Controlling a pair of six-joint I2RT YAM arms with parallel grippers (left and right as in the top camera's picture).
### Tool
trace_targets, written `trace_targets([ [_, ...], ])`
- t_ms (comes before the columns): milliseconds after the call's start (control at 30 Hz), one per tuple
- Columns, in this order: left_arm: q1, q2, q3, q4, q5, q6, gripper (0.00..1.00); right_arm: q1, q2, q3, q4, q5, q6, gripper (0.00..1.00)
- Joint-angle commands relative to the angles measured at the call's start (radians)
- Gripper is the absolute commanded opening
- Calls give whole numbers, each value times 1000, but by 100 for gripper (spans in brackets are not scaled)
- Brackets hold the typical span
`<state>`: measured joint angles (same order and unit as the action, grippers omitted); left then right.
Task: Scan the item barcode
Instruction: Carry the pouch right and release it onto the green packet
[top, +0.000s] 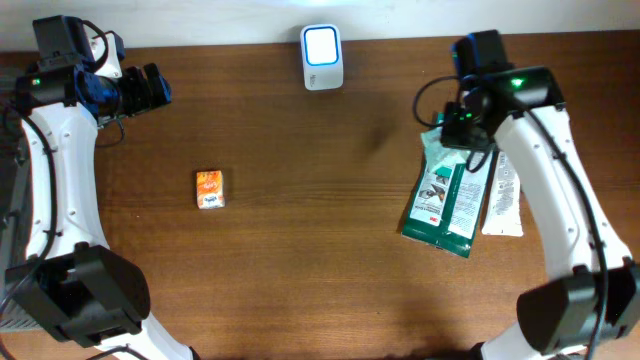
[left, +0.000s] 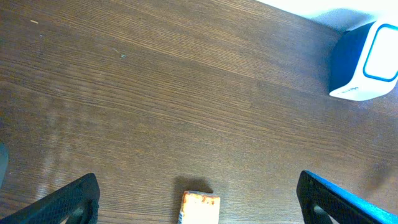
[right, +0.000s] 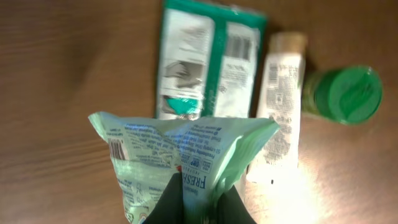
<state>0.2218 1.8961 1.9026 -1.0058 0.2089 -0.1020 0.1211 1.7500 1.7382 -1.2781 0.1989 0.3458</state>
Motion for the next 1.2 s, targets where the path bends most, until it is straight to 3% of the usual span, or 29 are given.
trace_targets([
  [0, 1, 8, -4, 1, 3, -6, 99, -80, 54, -106, 26, -43, 58, 4],
  [200, 1, 8, -4, 1, 3, -6, 99, -155, 73, -270, 125, -123, 56, 4],
  [433, 1, 8, -4, 1, 3, -6, 99, -155, 74, -328, 145, -124, 55, 5],
  [800, 1, 8, -4, 1, 3, -6, 99, -155, 74, -337, 130, -124, 52, 33],
  [1167, 1, 8, -4, 1, 3, -6, 99, -140, 53, -238, 56, -181, 5, 37],
])
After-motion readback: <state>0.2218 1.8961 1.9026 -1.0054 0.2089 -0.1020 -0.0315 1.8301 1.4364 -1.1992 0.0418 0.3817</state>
